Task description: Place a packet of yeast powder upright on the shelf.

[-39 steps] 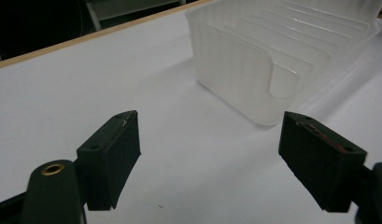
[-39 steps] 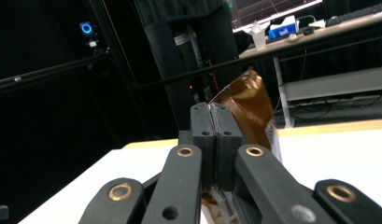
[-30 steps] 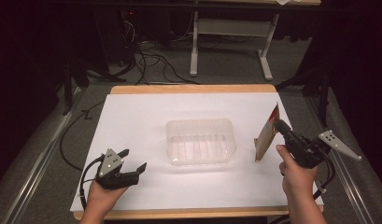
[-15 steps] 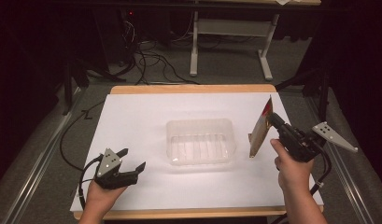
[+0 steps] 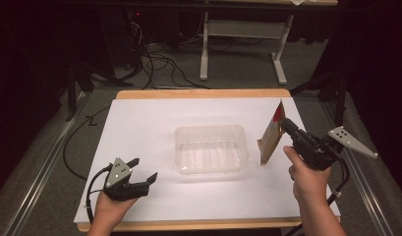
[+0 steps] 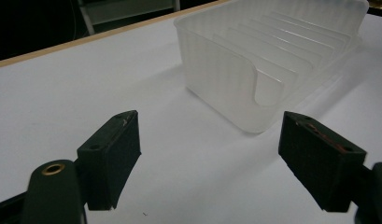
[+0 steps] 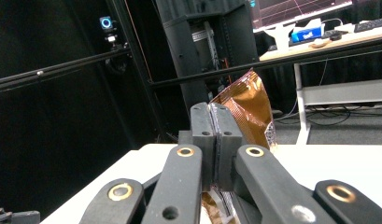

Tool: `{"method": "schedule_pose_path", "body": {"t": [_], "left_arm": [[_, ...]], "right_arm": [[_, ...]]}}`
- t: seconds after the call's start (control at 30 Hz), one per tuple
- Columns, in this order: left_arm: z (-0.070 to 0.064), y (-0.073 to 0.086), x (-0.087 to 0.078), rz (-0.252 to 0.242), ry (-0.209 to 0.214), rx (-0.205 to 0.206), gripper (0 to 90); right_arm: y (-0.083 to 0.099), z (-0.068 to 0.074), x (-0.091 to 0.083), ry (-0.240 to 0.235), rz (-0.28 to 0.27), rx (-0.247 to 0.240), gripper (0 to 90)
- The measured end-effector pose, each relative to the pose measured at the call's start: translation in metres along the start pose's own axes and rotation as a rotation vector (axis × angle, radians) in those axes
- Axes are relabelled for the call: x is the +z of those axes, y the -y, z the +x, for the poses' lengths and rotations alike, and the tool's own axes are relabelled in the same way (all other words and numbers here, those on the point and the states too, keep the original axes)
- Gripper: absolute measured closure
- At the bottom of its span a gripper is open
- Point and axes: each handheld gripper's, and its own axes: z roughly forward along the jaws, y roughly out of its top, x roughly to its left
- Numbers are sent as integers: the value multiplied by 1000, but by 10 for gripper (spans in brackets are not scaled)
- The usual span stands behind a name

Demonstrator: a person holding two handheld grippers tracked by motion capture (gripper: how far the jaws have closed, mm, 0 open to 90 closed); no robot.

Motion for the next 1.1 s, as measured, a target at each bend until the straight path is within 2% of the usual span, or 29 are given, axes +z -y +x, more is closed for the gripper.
{"method": "schedule_pose_path", "body": {"t": [0.43,0.67,0.9,1.1], "left_arm": [[0,0,0,3,3,10,214],[1,0,-1,-2,-2,8,214],[1,0,-2,0,-7,18,214],[4,0,-3,-2,-13,14,214]], "right_arm": [[2,3,-3,-5,18,-5,900],[-5,8,2,-27,-1,-10,900],[-16,20,14,-60,-26,-21,900],[-20,33,31,-95,-40,-17,900]]}}
